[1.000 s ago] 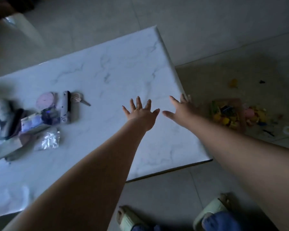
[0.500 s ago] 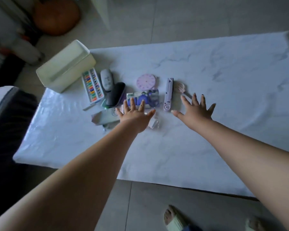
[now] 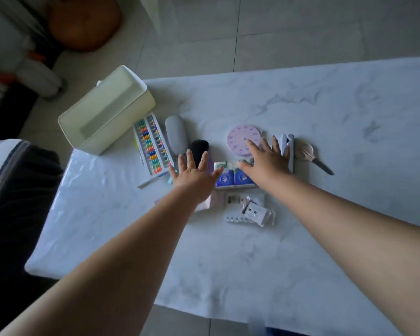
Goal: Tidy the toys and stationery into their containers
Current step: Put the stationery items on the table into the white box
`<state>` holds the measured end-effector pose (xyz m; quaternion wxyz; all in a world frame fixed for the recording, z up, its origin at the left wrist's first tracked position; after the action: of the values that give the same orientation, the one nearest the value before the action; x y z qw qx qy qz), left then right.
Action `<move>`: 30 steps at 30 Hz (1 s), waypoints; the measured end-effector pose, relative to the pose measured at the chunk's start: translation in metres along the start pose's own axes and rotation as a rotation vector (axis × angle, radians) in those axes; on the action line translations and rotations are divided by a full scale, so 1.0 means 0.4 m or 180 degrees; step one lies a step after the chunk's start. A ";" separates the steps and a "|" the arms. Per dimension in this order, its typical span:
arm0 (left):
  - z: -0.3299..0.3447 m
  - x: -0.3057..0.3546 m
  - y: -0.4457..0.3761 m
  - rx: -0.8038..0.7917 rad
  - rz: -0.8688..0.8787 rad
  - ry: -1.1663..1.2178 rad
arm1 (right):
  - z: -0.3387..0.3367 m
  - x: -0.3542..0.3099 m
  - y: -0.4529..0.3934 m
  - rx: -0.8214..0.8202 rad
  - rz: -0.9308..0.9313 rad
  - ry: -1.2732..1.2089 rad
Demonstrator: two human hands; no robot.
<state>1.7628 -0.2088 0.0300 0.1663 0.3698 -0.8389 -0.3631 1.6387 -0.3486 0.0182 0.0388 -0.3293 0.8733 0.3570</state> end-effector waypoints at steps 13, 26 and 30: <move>-0.236 -0.030 -0.254 0.0217 0.0389 -0.0139 | -0.110 -0.089 -0.241 0.0134 -0.0011 -0.0381; -0.410 -0.527 -0.359 0.0533 0.0075 0.0052 | -0.048 -0.565 -0.312 0.0626 -0.0264 -0.0689; -0.420 -0.714 -0.405 0.0320 -0.0158 0.0028 | 0.018 -0.691 -0.376 0.0352 -0.0052 -0.0508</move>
<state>2.1274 -0.1536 0.0228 0.1421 0.4000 -0.8459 -0.3228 1.9437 -0.2719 0.0066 0.1293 -0.3044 0.8830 0.3330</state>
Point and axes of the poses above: each hand's wrist, its own y-axis away from the middle knuckle, its own z-axis out of the palm, x = y × z, the point moved 10 cm from there along -y, towards the middle knuckle, and after that the axes turned 14 degrees about -x, right-handed, at the moved point
